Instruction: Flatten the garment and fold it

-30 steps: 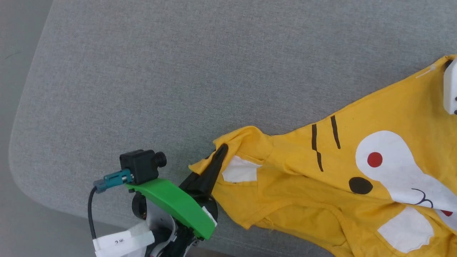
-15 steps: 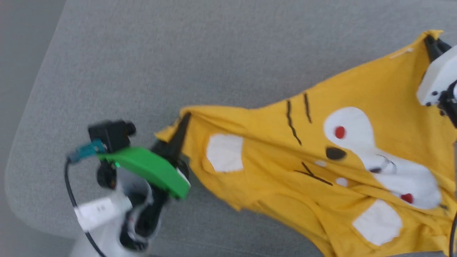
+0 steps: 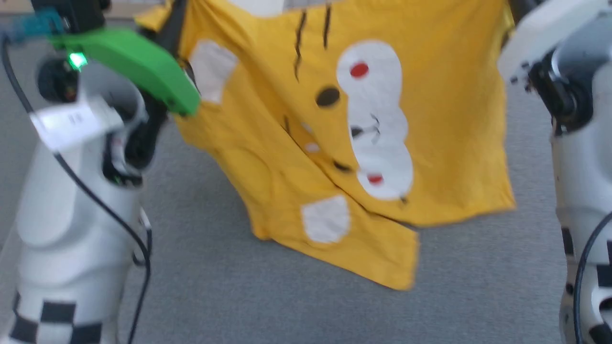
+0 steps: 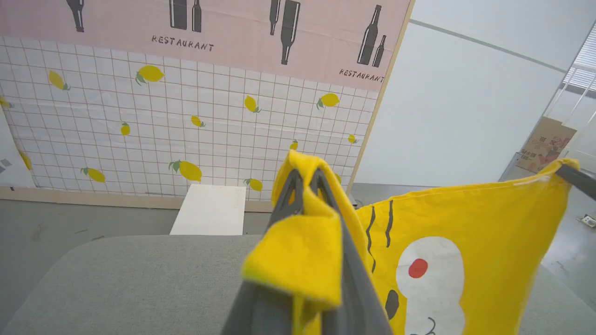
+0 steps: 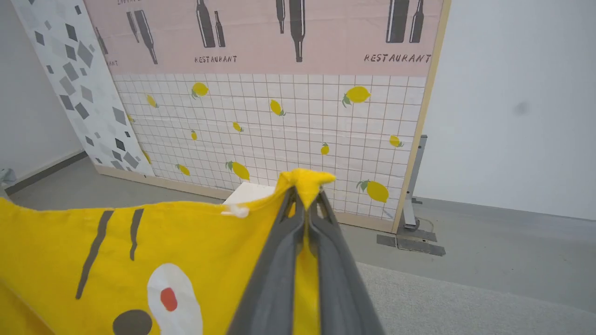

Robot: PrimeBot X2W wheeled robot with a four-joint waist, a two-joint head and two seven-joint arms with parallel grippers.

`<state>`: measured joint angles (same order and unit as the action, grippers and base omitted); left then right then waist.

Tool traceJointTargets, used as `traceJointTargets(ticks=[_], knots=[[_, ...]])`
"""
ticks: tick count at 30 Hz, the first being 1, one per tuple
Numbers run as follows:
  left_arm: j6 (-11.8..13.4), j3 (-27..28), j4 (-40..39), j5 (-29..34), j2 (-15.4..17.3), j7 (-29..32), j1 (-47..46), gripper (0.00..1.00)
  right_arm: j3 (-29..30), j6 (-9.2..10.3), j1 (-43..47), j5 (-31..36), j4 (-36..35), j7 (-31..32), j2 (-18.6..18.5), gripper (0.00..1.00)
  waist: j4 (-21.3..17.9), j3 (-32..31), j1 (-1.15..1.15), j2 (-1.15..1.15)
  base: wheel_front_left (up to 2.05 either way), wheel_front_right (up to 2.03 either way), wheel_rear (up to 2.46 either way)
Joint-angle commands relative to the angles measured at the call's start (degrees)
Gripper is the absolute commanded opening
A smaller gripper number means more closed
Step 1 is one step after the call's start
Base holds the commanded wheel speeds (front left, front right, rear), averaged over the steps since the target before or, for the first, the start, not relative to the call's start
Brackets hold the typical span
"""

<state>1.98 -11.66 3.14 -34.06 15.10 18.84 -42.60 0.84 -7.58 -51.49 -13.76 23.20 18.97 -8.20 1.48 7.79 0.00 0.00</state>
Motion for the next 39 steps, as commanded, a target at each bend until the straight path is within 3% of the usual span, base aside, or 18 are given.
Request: traceJointTargets(ticks=[1, 7, 14, 19, 25, 32, 39], knots=[[-0.6, -0.1, 1.9, 0.7, 0.7, 0.3, -3.1, 0.00, -0.6, 0.09, -2.4, 0.3, 1.0, -0.7, 0.3, 0.00, -3.8, -3.7, 0.00, 0.00, 0.00, 0.00, 0.00], [-1.6, -0.4, 10.9, 3.8, 2.6, -1.1, -14.2, 0.00, -1.5, 0.09, -10.6, 2.7, 7.6, -3.6, 1.4, 0.00, -5.7, -5.2, 0.00, 0.00, 0.00, 0.00, 0.00], [-4.1, 1.6, 20.4, 1.4, 1.7, -4.4, -23.2, 0.00, -1.4, 0.09, -18.4, 7.3, 18.7, -7.1, 2.9, 0.00, -7.7, -7.2, 0.00, 0.00, 0.00, 0.00, 0.00], [-3.0, 1.5, 26.9, 3.1, 1.0, -9.1, -27.5, 0.00, -1.0, 0.09, -22.4, 10.1, 27.3, -9.7, 4.0, 0.00, -8.5, -9.0, 0.00, 0.00, 0.00, 0.00, 0.00], [-3.3, 0.7, 30.9, 3.4, 1.2, -9.4, -27.9, 0.00, -1.2, 0.09, -23.8, 11.0, 32.3, -10.8, 4.3, 0.00, -8.9, -9.2, 0.00, 0.00, 0.00, 0.00, 0.00], [-2.7, 0.6, 32.0, 3.3, 1.8, -8.1, -29.2, 0.00, -1.7, 0.09, -26.0, 11.3, 35.4, -11.0, 4.1, 0.00, -9.9, -5.8, 0.00, 0.00, 0.00, 0.00, 0.00], [-1.5, 0.0, 30.4, 3.7, 0.8, -7.7, -34.5, 0.00, 0.4, 0.09, -31.4, 12.0, 35.9, -11.2, 4.1, 0.00, -10.5, 3.0, 0.00, 0.00, 0.00, 0.00, 0.00]])
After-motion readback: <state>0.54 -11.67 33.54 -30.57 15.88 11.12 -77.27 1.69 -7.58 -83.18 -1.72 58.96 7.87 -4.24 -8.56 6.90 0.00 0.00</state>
